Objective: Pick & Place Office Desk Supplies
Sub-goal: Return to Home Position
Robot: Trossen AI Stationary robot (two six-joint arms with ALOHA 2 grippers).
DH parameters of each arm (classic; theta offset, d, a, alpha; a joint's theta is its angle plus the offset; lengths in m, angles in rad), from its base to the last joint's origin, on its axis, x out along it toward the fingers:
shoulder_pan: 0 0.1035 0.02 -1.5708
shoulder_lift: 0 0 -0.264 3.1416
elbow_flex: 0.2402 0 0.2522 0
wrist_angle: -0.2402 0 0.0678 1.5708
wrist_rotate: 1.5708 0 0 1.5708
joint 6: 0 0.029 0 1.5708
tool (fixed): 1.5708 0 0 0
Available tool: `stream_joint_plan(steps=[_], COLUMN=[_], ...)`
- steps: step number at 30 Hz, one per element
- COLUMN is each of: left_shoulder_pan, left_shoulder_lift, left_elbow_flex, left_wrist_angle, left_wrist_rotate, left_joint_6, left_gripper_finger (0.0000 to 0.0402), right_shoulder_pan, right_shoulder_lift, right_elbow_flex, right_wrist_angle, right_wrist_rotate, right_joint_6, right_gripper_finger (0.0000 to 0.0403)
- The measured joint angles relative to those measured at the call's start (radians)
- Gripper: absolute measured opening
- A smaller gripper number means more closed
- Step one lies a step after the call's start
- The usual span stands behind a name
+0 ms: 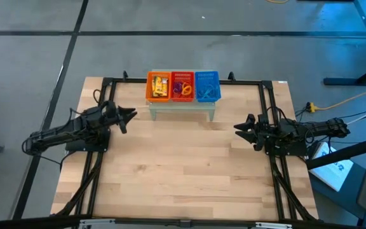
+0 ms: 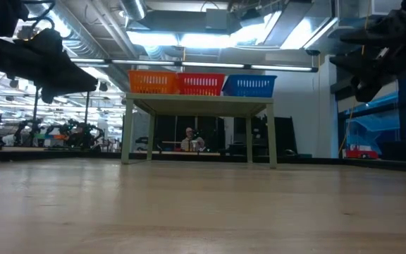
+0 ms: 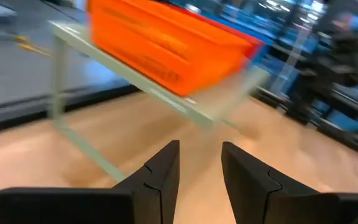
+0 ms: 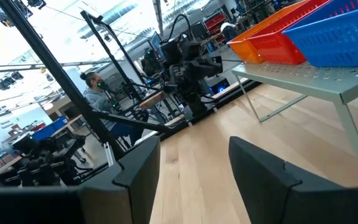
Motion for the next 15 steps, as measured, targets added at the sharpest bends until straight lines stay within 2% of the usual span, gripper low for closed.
stream_joint_plan(steps=[6, 15], left_shoulder_pan=[-0.013, -0.012], left_shoulder_lift=[0.041, 0.046], left_elbow_flex=[-0.001, -0.001], left_wrist_angle=[0.001, 0.002], left_wrist_rotate=[0.139, 0.158], left_joint_6=[0.009, 0.0], left_gripper_finger=[0.0116, 0.0116], right_shoulder_pan=[0.0, 0.0], right_shoulder_lift=[0.0, 0.0], right_elbow_flex=[0.0, 0.0], right_wrist_angle=[0.0, 0.0], right_wrist_rotate=[0.0, 0.0], right_joint_6=[0.001, 0.001], right_gripper_finger=[0.0195, 0.0195])
